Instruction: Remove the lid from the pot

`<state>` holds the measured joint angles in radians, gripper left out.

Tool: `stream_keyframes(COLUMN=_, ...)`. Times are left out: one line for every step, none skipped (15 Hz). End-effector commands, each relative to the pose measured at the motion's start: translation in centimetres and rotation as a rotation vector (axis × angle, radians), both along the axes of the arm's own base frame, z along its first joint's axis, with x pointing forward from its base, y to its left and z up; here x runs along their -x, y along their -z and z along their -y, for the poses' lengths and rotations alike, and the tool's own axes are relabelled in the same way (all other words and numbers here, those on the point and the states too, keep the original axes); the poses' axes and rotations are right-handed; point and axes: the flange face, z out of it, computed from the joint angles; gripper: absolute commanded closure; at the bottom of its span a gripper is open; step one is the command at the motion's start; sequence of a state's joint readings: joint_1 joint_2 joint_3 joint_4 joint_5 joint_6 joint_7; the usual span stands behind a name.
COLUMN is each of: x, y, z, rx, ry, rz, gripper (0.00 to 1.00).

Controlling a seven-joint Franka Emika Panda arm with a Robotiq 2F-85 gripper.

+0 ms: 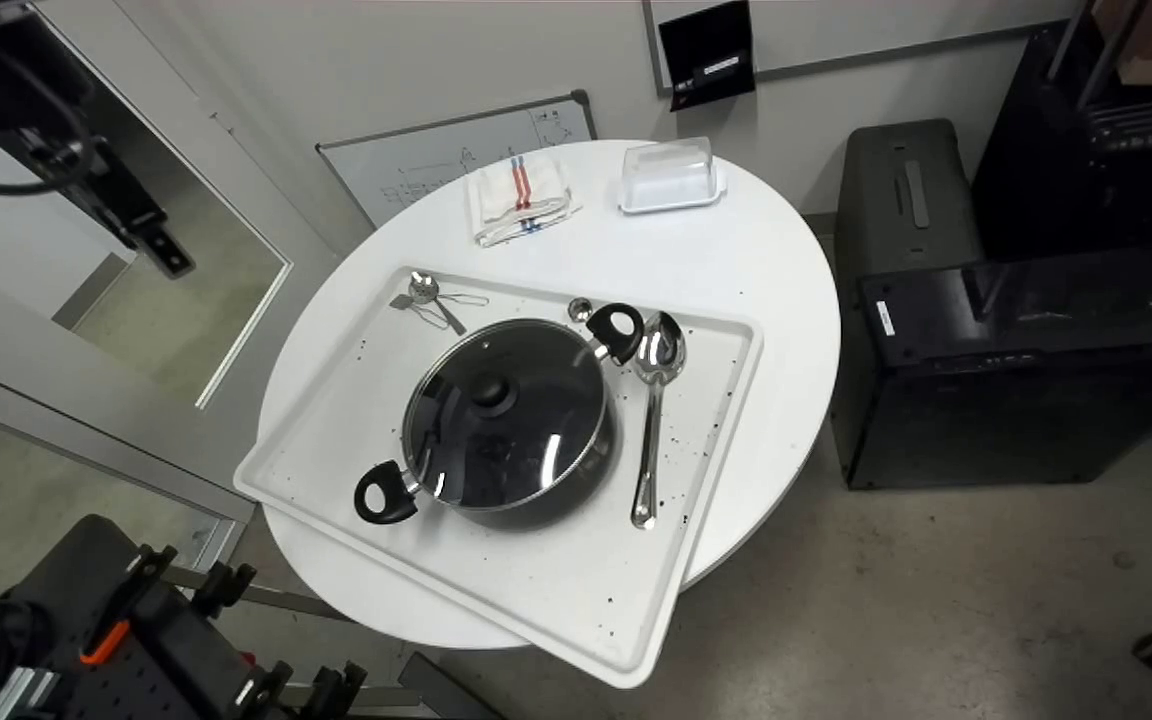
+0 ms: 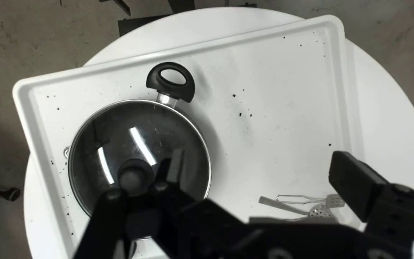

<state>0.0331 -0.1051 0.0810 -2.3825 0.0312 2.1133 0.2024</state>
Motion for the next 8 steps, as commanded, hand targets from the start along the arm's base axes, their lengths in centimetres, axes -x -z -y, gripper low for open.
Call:
stream_keyframes(x=-1.6, y=2.6, z=2.7, rx=-0.021, ry=-0.013, rz=0.014, gripper=0.00)
stream_keyframes(x=-1.9, y=3.6, z=3.6, rx=-0.026, ry=-0.013, rz=0.012, gripper=0.00)
stream_keyframes(x=-2.1, y=4.4, z=4.3, rx=-0.026, ry=-0.009, rz=0.009, gripper=0.00)
stream_keyframes(x=-2.3, y=5.6, z=5.1, rx=-0.028, ry=-0.010, rz=0.010, gripper=0.00)
stream_keyframes(x=-2.5, y=6.5, z=5.6, rx=-0.033, ry=-0.010, rz=0.002, gripper=0.00)
stream_keyframes(x=-2.7, y=7.7, z=6.4, rx=-0.031, ry=-0.005, rz=0.004, gripper=0.00)
stream_keyframes(x=-2.9, y=8.7, z=6.9, rx=-0.029, ry=-0.004, rz=0.001, gripper=0.00)
stream_keyframes(x=-3.1, y=9.8, z=7.6, rx=-0.023, ry=0.002, rz=0.003, gripper=0.00)
